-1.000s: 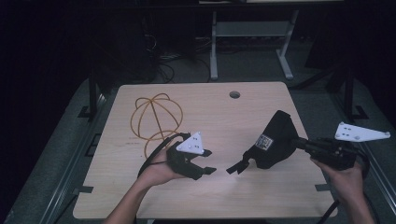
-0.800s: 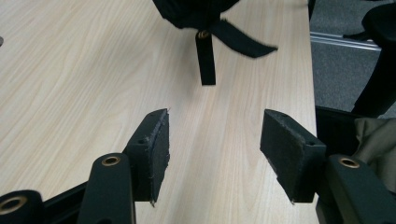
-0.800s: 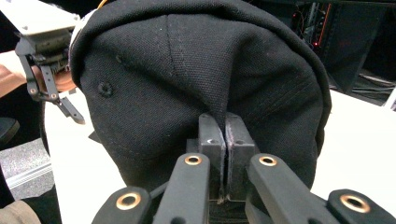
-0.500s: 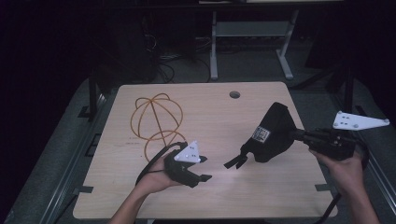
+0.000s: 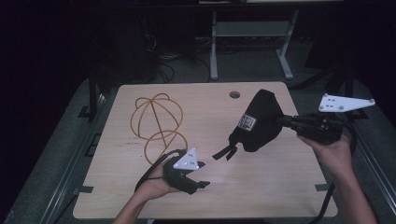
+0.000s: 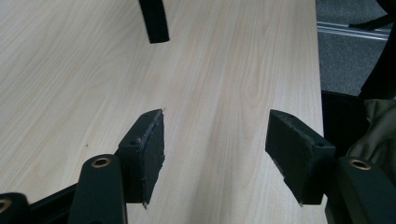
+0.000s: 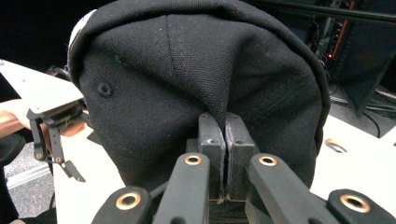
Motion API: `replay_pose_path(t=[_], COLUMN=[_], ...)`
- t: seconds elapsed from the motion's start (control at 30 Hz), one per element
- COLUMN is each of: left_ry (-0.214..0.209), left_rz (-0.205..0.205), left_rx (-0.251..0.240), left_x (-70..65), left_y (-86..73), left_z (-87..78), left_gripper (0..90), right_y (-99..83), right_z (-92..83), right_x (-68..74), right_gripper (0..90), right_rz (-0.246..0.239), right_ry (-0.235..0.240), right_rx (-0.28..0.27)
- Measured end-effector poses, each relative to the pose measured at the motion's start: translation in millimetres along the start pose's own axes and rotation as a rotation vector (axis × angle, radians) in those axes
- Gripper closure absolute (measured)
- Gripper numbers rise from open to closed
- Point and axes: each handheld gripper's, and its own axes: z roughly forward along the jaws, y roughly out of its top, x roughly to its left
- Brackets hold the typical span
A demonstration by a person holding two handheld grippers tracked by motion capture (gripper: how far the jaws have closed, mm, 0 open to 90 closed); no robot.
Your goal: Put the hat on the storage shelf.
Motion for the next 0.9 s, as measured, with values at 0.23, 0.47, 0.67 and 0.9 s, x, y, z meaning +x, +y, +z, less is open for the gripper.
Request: replay_pose_path(t=[0.23, 0.47, 0.67, 0.9], left_ry=[0.002, 0.003, 0.001, -0.002], left_rz=[0.003, -0.007, -0.006, 0.001], left_rx=[-0.001, -0.003, -0.008, -0.002], left_x=[-1.3, -1.7, -1.6, -1.9], left_y=[-1.1, -3.7, -4.3, -5.9], left_z=[0.4, -0.8, -1.6, -1.7], left_gripper=[36.4, 35.6, 35.6, 35.4], right_y=[22.6, 41.7, 56.1, 71.7], right_z=[17.6, 36.8, 53.2, 71.9], right_x=[2.6, 6.3, 8.6, 13.0], right_gripper=[88.1, 88.1, 88.1, 88.1], right_rz=[-0.021, -0.044, -0.057, -0.075], right_ry=[0.024, 0.047, 0.068, 0.087], right_rx=[0.007, 0.013, 0.021, 0.029])
